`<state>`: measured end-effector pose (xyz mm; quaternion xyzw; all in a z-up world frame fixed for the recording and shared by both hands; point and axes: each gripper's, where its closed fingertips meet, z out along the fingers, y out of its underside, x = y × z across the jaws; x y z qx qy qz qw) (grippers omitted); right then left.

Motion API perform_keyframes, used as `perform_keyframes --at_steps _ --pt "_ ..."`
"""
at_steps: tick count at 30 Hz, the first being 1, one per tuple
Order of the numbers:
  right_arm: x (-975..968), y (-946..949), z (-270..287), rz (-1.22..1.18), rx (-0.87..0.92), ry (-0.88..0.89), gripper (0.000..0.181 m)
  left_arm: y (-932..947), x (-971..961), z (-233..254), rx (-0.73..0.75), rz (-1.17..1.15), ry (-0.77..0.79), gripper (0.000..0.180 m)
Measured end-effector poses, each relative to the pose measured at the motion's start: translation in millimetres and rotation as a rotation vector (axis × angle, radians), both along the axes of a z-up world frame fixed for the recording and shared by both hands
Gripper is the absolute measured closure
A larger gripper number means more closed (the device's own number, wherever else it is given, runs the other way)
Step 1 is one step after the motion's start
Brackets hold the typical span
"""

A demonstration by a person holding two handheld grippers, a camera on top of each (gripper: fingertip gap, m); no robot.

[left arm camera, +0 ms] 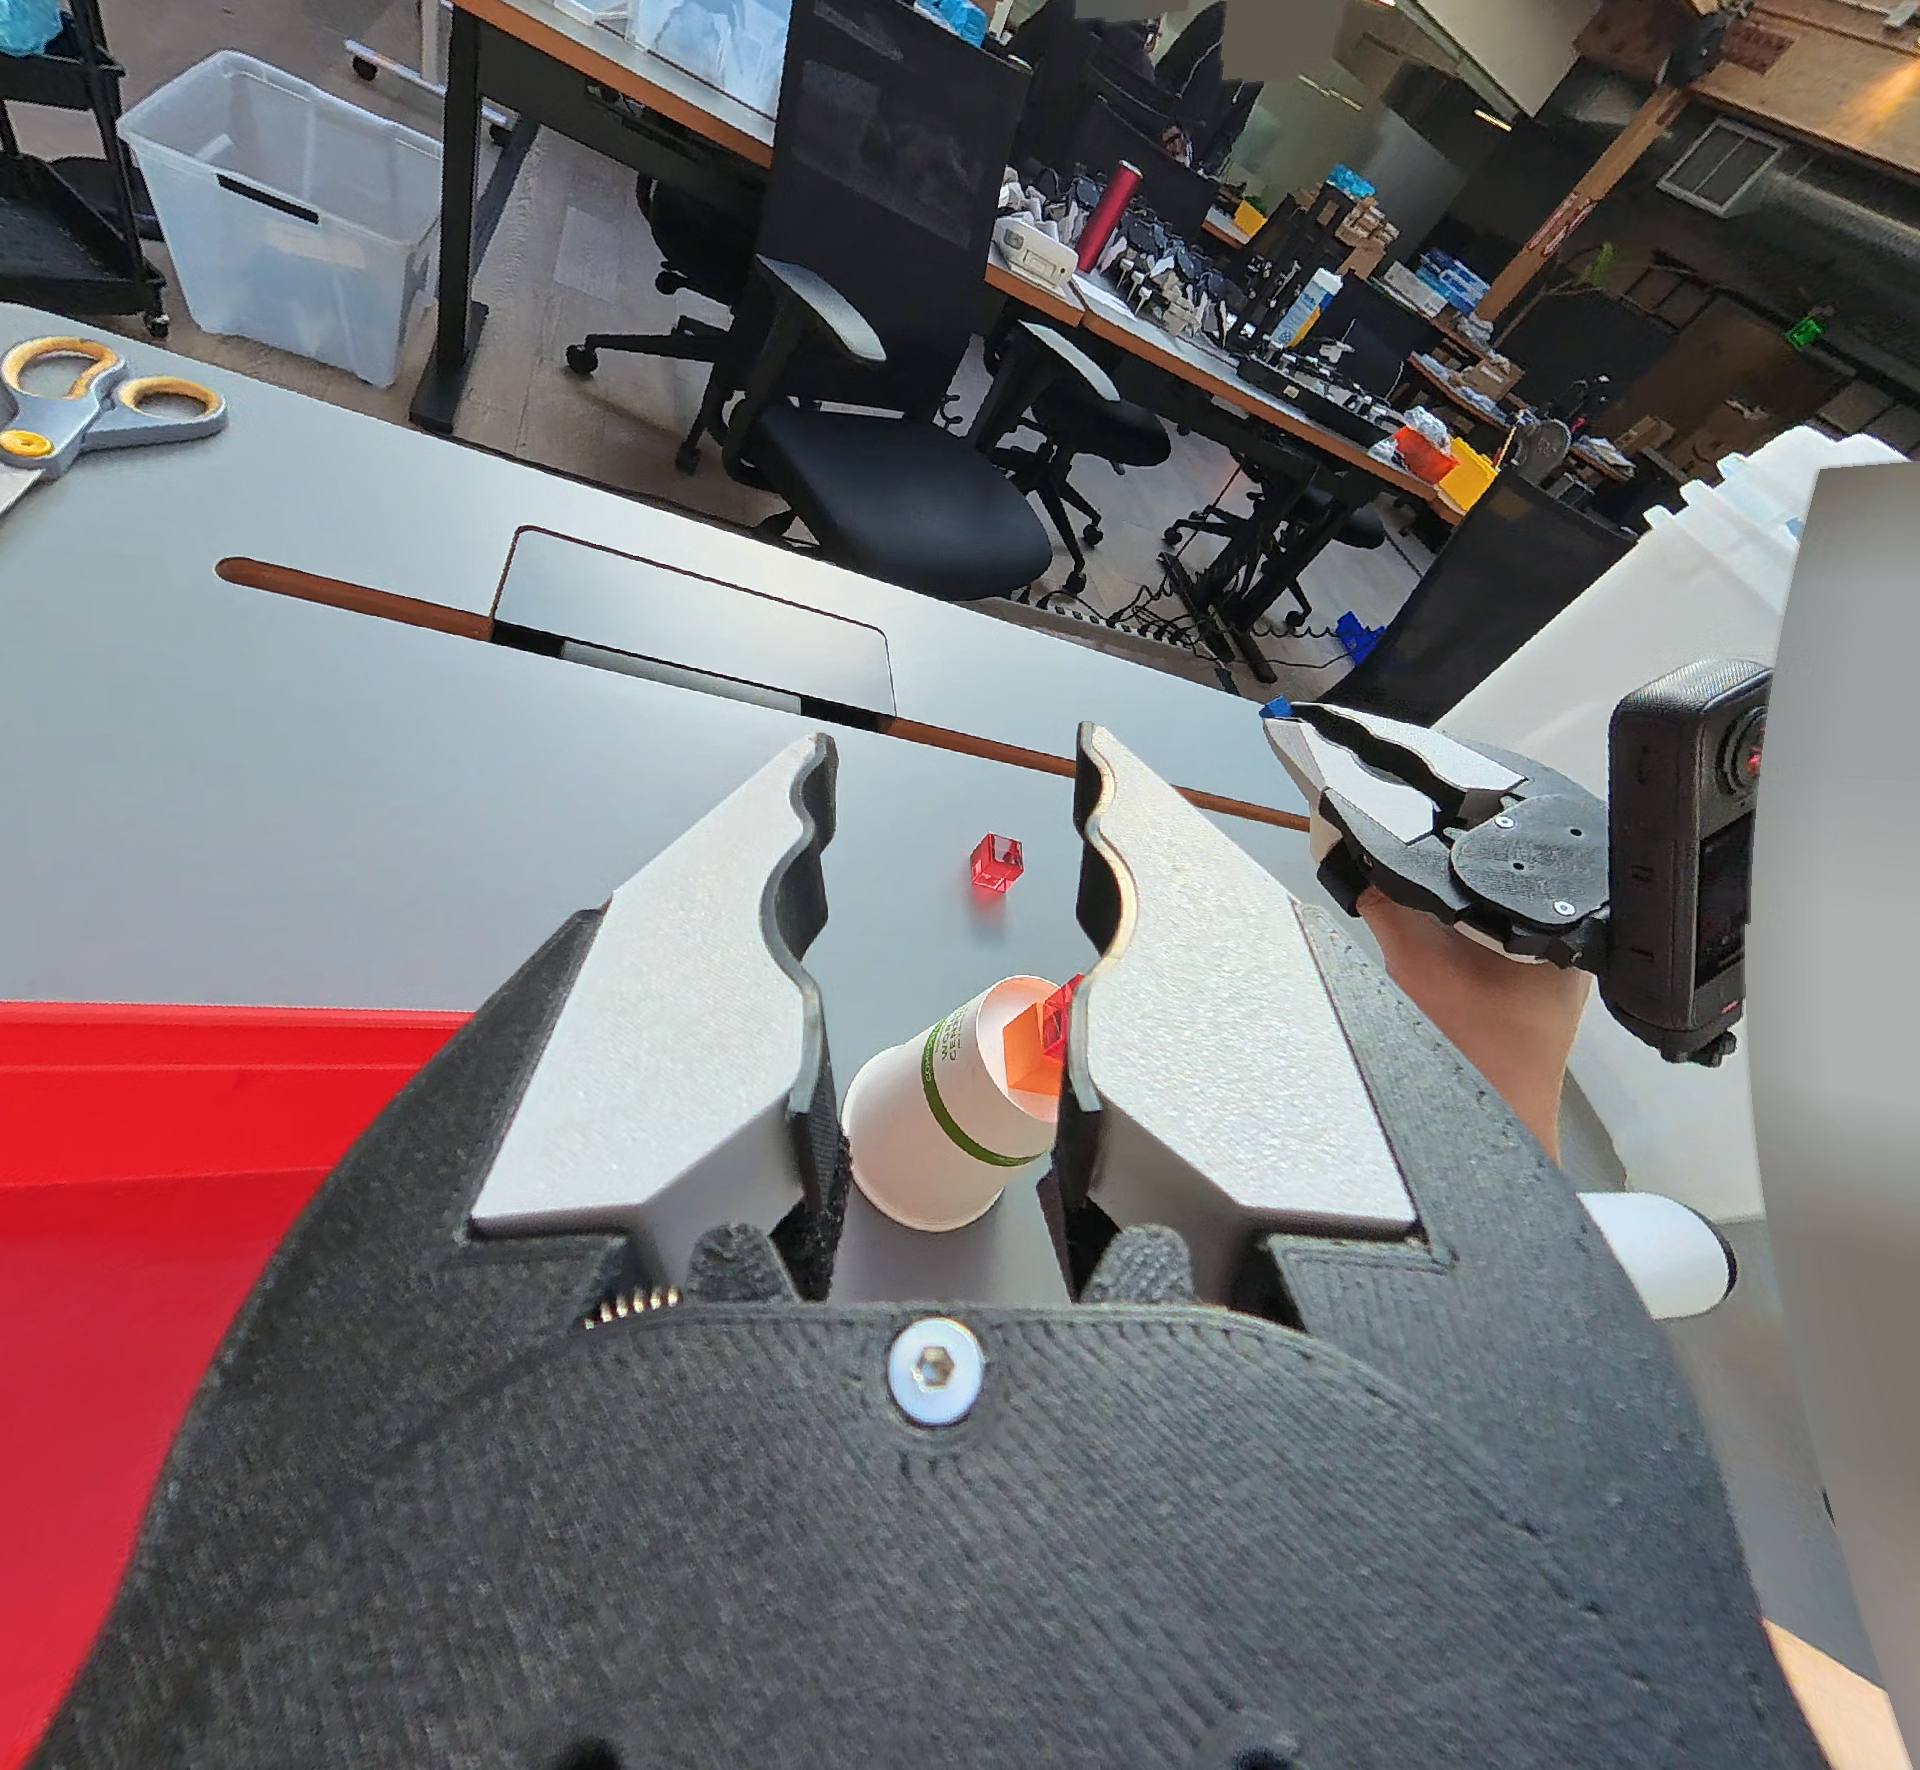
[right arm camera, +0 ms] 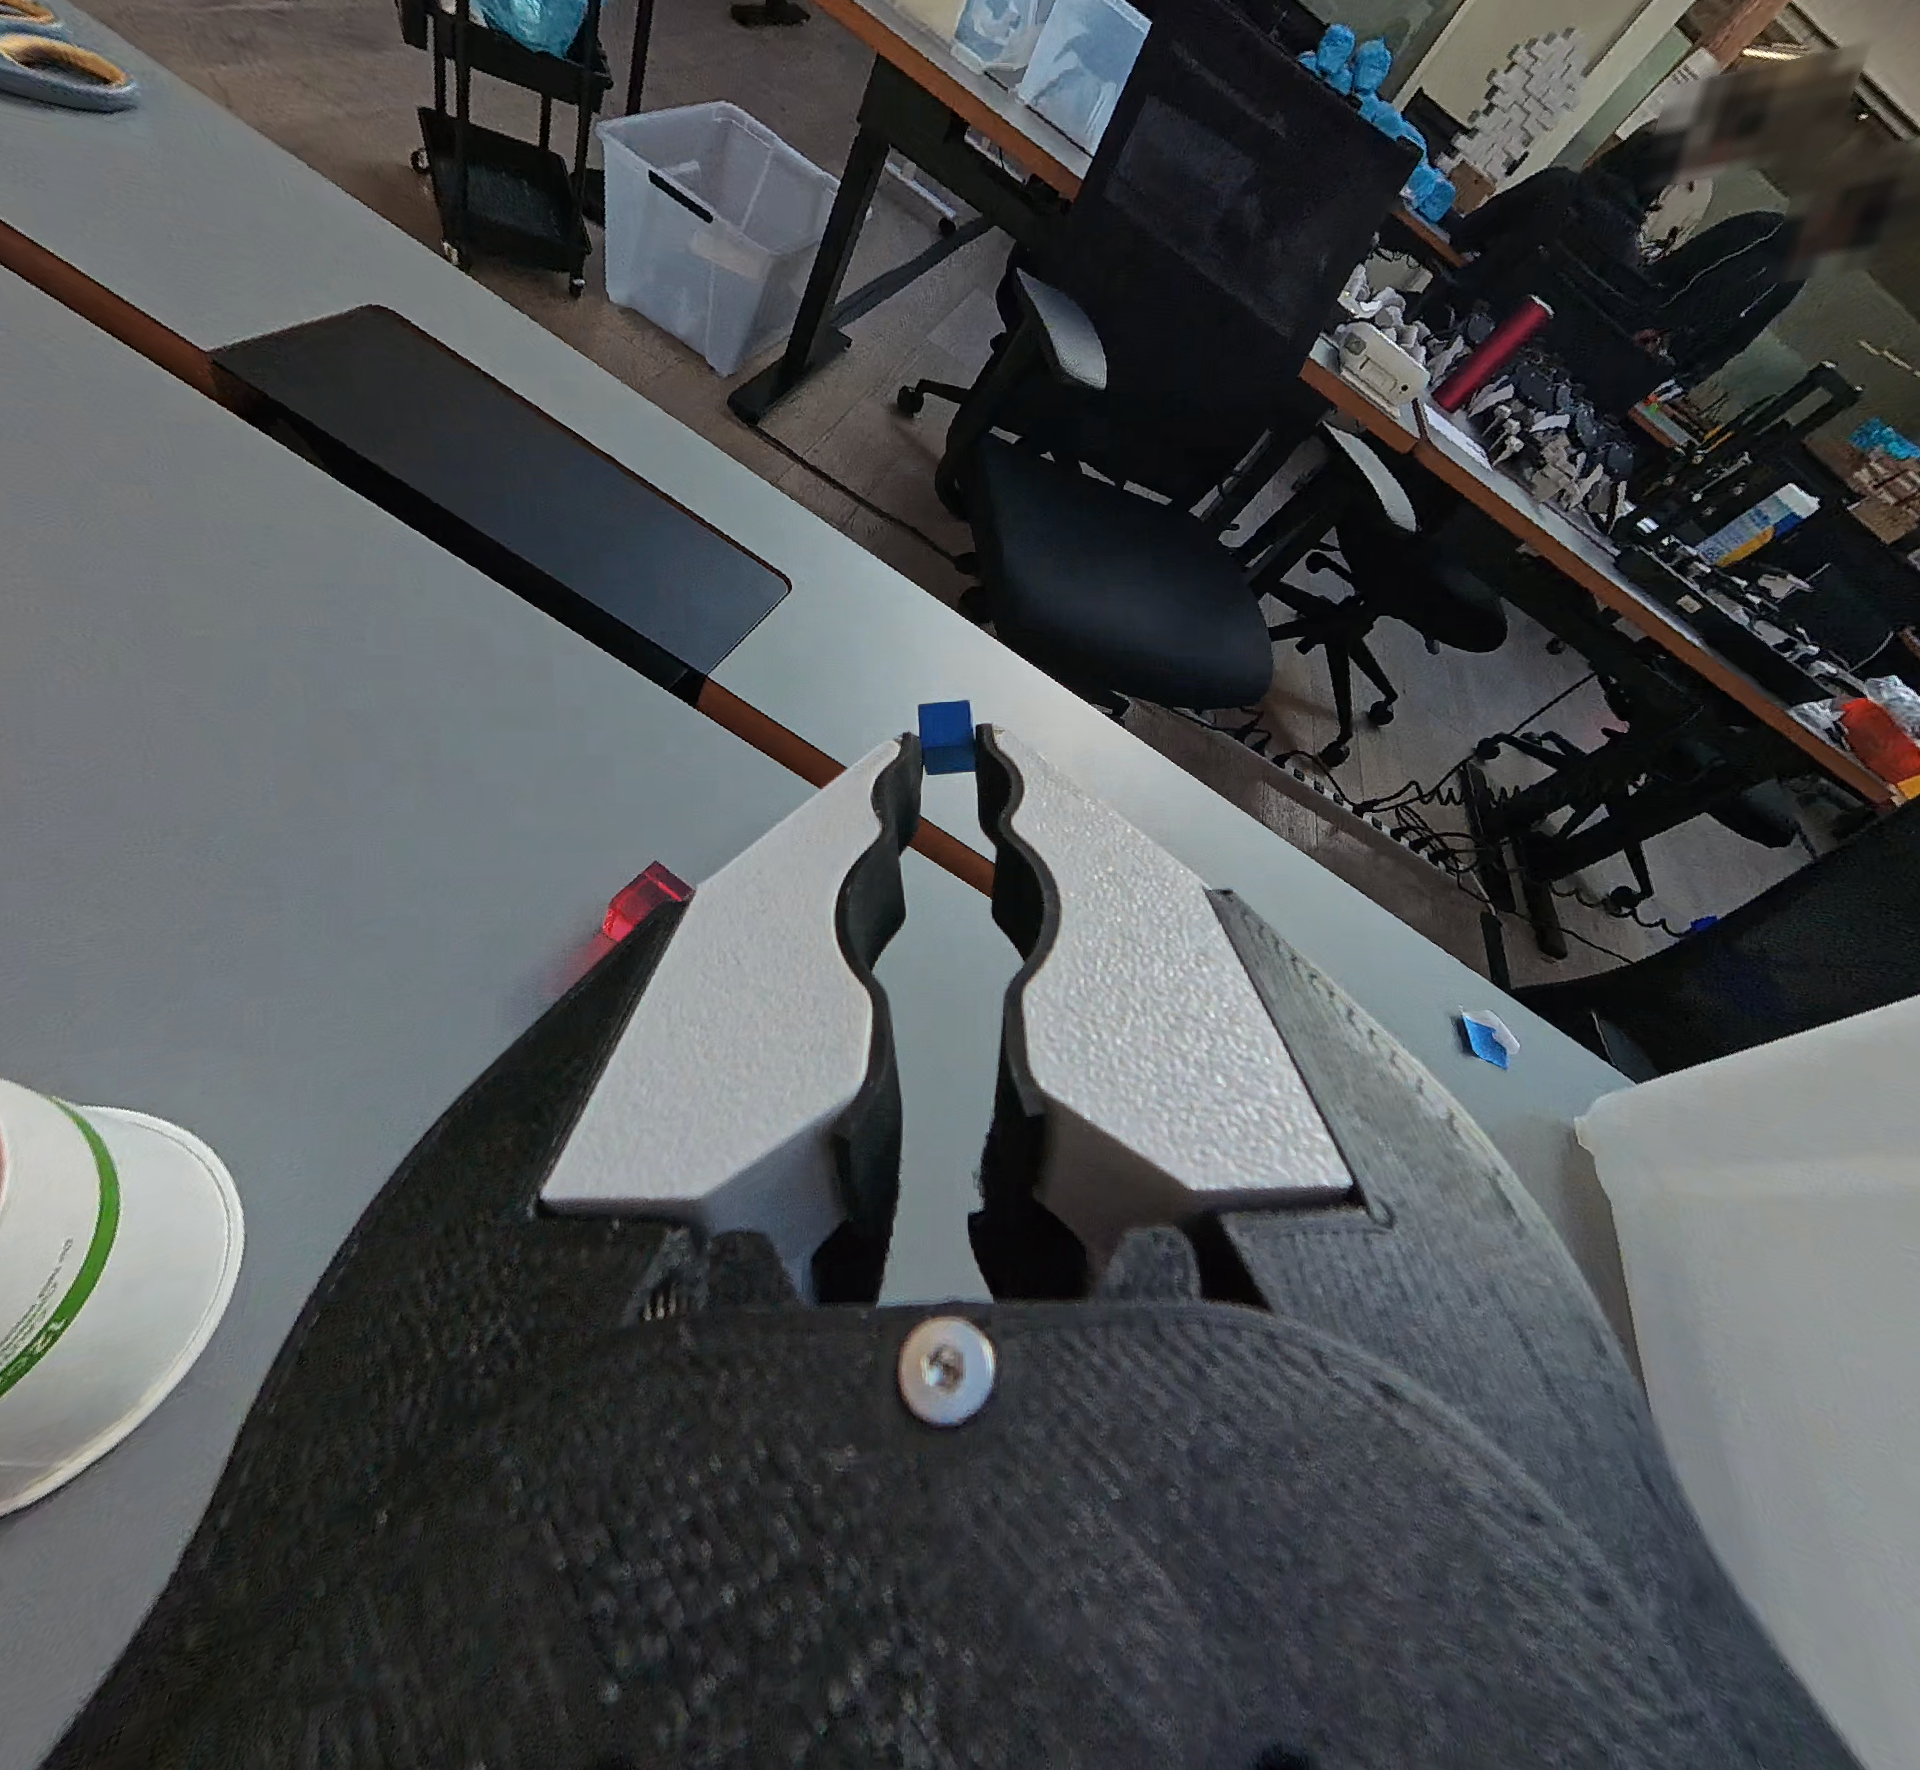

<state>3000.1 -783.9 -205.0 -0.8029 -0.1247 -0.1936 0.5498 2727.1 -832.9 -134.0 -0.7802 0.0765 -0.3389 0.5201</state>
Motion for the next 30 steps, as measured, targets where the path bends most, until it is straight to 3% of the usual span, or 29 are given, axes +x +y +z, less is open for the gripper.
perform_keyframes --at_steps 10,12,16,18,23,30 --pt "-2.2 1.2 -13.4 0.088 -0.059 -0.002 0.172 -4.1 28.6 -0.1 -0.004 -0.050 0.059 0.135" --pt "-34.0 -6.3 -13.9 0.315 -0.096 0.136 0.172 -5.6 31.6 -0.7 -0.009 -0.064 0.061 0.135" --pt "-107.0 -66.9 40.7 0.890 -0.048 0.489 0.173 -6.0 26.9 2.3 -0.002 -0.042 0.048 0.135" --pt "-130.5 -91.1 38.5 1.010 -0.177 0.568 0.172 -6.6 25.6 4.2 0.003 -0.033 0.044 0.135" --pt "-151.2 -94.9 -9.1 0.925 -0.417 0.413 0.172 -10.0 31.3 -0.7 -0.020 -0.052 0.075 0.134" --pt "-158.1 -94.8 -18.9 0.950 -0.452 0.419 0.172 -10.4 31.7 -1.8 -0.030 -0.061 0.066 0.133"
